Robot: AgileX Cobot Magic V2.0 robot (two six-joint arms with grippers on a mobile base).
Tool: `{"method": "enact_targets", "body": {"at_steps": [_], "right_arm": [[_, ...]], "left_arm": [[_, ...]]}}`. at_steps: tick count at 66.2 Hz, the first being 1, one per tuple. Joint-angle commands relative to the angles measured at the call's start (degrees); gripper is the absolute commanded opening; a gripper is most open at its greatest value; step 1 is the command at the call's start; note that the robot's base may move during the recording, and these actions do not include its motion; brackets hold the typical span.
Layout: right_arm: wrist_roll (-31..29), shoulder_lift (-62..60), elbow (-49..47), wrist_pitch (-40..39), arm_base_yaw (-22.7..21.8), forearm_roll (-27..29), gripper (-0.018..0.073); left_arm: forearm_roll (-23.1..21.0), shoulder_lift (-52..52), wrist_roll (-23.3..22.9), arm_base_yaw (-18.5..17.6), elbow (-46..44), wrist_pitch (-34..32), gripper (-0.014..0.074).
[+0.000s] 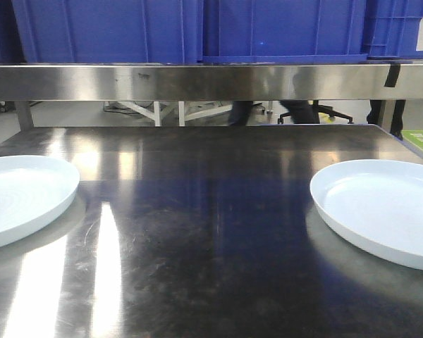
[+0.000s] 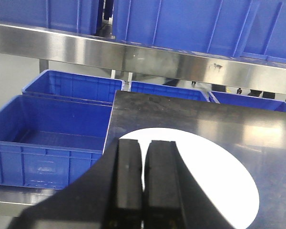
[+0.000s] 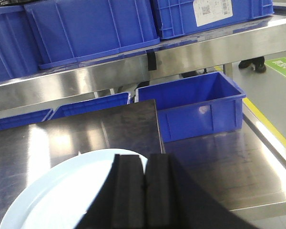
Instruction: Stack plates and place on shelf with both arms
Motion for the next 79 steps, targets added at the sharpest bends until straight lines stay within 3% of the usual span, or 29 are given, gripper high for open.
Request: {"method": "enact_targets", "body": {"at_steps": [1, 53, 58, 65, 79], "right_arm": [[-0.2, -1.1, 0.1, -5.2, 0.0, -0.5, 0.0055], [-0.2, -1.1, 0.1, -5.2, 0.0, -0.5, 0.0055], [-0.2, -1.1, 0.1, -5.2, 0.0, -0.5, 0.0055], [-0.2, -1.1, 0.1, -5.2, 0.0, -0.5, 0.0055], [-0.2, -1.1, 0.1, -5.2, 0.0, -0.5, 0.0055]], "left_arm": [[-0.4, -1.1, -0.4, -0.1, 0.2, -5.0, 0.0097], [0.2, -0.6, -0.4, -0.1, -1.6, -5.0, 0.0097], [0.2, 1.4, -0.4, -0.1, -6.1, -1.9, 0.0097], [0.5, 8.0, -0.4, -0.1, -18.2, 8.0, 0.0097], [6.4, 31.6, -0.2, -0.1, -42.7, 22.8, 0.0097]]}}
